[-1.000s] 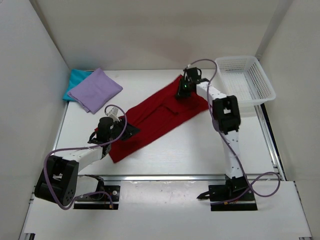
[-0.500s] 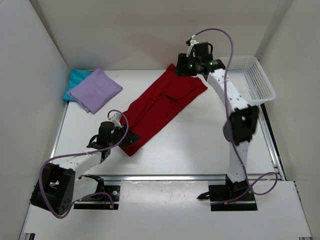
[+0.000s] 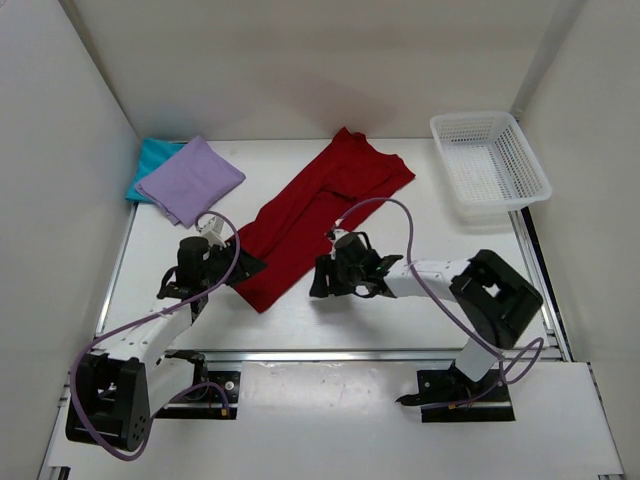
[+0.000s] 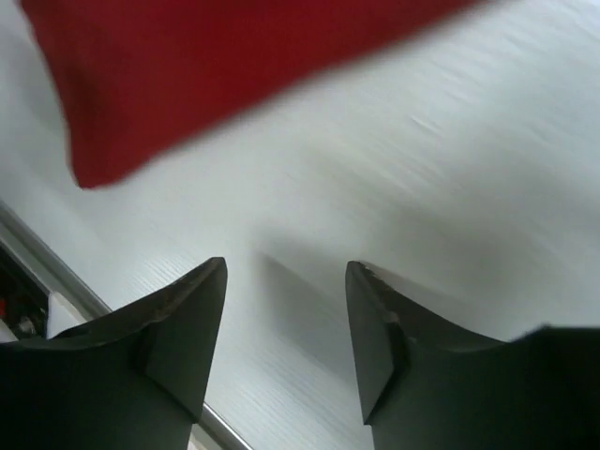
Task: Fold and stack the t-shirts
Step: Rotate the tshirt 90 degrees, then grab the bottom of the folded rectangular tshirt with both arms
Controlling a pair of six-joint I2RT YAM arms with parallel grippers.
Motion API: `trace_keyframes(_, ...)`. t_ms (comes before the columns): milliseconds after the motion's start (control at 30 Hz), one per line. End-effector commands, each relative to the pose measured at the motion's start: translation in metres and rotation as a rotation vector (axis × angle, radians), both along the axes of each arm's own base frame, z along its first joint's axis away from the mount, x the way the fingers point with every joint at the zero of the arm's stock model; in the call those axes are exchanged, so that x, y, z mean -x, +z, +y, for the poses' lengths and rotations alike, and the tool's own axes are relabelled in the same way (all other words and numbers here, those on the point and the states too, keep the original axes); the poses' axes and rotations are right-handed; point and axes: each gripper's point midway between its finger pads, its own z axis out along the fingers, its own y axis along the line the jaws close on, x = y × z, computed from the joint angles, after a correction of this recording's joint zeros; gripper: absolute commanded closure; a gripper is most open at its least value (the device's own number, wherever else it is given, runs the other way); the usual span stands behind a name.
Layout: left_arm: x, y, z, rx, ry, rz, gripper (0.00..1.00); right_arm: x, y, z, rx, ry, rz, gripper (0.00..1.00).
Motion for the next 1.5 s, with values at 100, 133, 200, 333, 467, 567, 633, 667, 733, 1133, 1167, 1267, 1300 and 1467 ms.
trace_keyframes(100,0.002,0.011,-0.003,0.007,-0.037,-0.03,0.57,-0.042,0.015,0.074,-0.212,-0.125,-0.065,0.47)
trace_keyframes(133,0.001,0.013,-0.001,0.007,-0.031,-0.034,0.57,-0.041,-0.001,0.076,-0.184,-0.126,-0.04,0.47)
trace_keyframes(200,0.002,0.012,0.0,0.001,-0.029,-0.03,0.56,-0.045,-0.011,0.087,-0.175,-0.136,-0.014,0.55)
trace_keyframes(333,-0.001,0.015,0.002,-0.009,-0.028,-0.041,0.57,-0.042,-0.032,0.073,-0.148,-0.166,0.045,0.9)
trace_keyframes(467,0.002,0.008,0.0,-0.032,-0.042,-0.03,0.57,-0.044,-0.017,0.007,-0.13,-0.23,0.001,1.0)
trace_keyframes(567,0.007,0.0,-0.013,-0.07,-0.076,-0.023,0.57,-0.027,-0.009,-0.066,-0.102,-0.256,0.006,1.0)
trace_keyframes(633,0.016,-0.006,-0.03,-0.107,-0.129,-0.021,0.56,-0.003,-0.001,-0.102,-0.113,-0.234,0.039,1.0)
trace_keyframes(667,0.021,-0.013,-0.037,-0.122,-0.16,-0.005,0.56,0.003,0.004,-0.118,-0.107,-0.231,0.03,0.89)
trace_keyframes(733,0.024,-0.017,-0.044,-0.152,-0.188,-0.002,0.55,0.016,0.003,-0.137,-0.062,-0.236,0.018,0.65)
trace_keyframes(1133,0.085,-0.068,-0.073,-0.229,-0.412,0.149,0.43,0.084,-0.012,-0.168,0.027,-0.372,0.065,0.51)
trace_keyframes(1167,0.087,-0.069,-0.077,-0.241,-0.424,0.149,0.41,0.088,-0.013,-0.165,0.013,-0.362,0.07,0.52)
trace_keyframes(1267,0.096,-0.074,-0.083,-0.244,-0.479,0.179,0.46,0.095,-0.018,-0.164,0.01,-0.363,0.099,0.56)
trace_keyframes(1300,0.098,-0.077,-0.083,-0.263,-0.485,0.185,0.49,0.098,-0.019,-0.164,0.007,-0.355,0.105,0.58)
trace_keyframes(1467,0.111,-0.085,-0.083,-0.266,-0.511,0.214,0.52,0.112,-0.028,-0.153,-0.036,-0.33,0.159,0.64)
